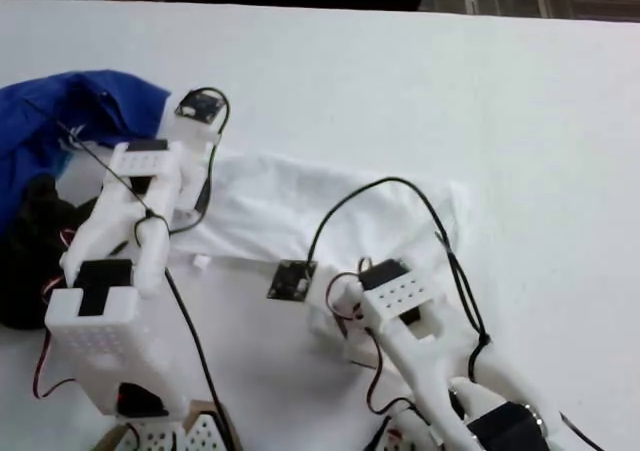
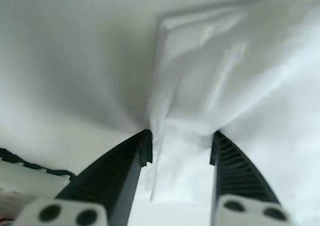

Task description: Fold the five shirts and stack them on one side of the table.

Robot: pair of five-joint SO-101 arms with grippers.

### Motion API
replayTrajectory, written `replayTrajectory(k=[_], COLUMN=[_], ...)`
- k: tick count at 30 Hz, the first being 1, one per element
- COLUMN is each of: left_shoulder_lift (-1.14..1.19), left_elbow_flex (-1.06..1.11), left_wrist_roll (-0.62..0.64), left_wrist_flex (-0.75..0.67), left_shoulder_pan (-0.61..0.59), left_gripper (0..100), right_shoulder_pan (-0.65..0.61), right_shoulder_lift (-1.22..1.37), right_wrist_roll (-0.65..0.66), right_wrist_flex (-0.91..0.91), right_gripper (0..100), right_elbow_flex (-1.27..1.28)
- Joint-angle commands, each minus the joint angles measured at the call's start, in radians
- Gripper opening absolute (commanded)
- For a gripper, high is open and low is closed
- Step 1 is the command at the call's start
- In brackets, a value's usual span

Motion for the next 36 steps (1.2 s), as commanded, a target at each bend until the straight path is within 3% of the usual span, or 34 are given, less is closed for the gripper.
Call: replayTrajectory(k=[1,3,9,13,17,24,30,36], left_shoulder_lift=[0.003,0.003,0.003,0.003,0.003,0.003,0.003,0.003], left_elbow_flex=[-0.022,-0.022,-0.022,-0.022,-0.022,-0.022,-0.022,-0.022], left_wrist_roll=[0.012,0.012,0.012,0.012,0.012,0.012,0.012,0.012], left_wrist_flex=[-0.026,-0.026,-0.026,-0.026,-0.026,-0.026,-0.026,-0.026], left_shoulder_pan=[-0.005,-0.005,-0.005,-0.005,-0.005,-0.005,-0.005,-0.005], left_gripper=[2,2,2,2,2,2,2,2], right_shoulder_pan=[0.050,0.050,0.030,-0.010,-0.071,-0.117,-0.021,0.071], right_shoulder_lift=[0.002,0.002,-0.008,-0.010,-0.010,0.001,0.002,0.010], right_wrist_roll=[0.006,0.006,0.006,0.008,0.005,0.000,0.000,0.006], right_wrist_flex=[-0.002,0.001,0.015,0.128,0.225,0.186,0.015,-0.010], right_gripper=[5.8,1.9,22.1,37.7,38.6,38.9,38.7,38.7], right_elbow_flex=[0.018,0.018,-0.002,-0.081,-0.150,-0.137,-0.037,-0.008])
